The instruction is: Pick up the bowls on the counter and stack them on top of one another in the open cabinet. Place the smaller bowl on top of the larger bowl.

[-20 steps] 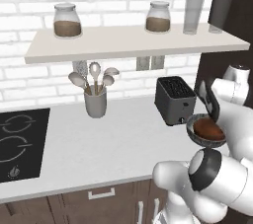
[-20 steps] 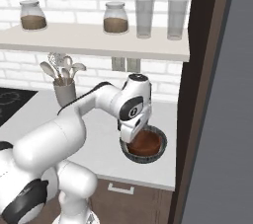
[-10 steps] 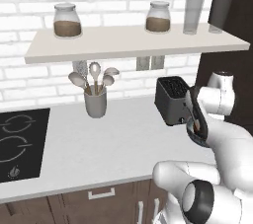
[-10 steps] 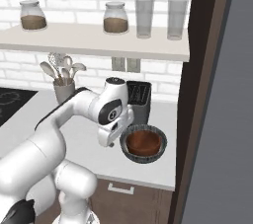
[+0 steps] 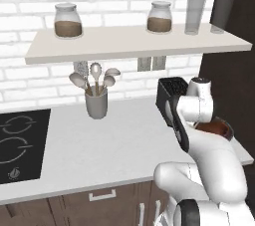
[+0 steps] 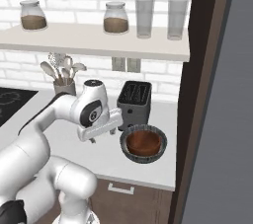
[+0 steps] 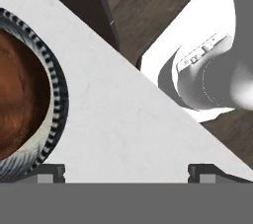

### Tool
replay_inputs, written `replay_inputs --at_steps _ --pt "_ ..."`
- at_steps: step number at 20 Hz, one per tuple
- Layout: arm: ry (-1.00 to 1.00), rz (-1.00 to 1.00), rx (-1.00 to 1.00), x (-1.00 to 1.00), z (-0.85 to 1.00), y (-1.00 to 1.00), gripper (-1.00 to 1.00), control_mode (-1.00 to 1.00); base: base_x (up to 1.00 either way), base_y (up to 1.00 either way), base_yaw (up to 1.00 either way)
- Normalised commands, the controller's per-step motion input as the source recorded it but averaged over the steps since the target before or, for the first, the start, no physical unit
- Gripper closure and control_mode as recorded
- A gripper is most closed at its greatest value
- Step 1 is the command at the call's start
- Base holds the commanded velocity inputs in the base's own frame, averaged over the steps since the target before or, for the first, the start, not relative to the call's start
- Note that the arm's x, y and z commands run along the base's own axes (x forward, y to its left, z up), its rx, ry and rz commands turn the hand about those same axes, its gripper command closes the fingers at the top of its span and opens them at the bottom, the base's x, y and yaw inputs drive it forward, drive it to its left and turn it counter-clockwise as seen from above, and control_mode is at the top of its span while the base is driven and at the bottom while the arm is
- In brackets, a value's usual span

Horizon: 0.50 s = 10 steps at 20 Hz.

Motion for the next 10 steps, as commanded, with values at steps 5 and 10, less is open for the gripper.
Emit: replay_inputs --at_steps 5,10 --pt "0.02 -0.35 0.0 0.41 -0.07 -0.4 -1.0 -1.0 0.0 0.0 0.0" --pt "0.02 -0.06 0.0 0.12 -0.22 -0.01 -1.0 -1.0 0.0 0.0 0.0"
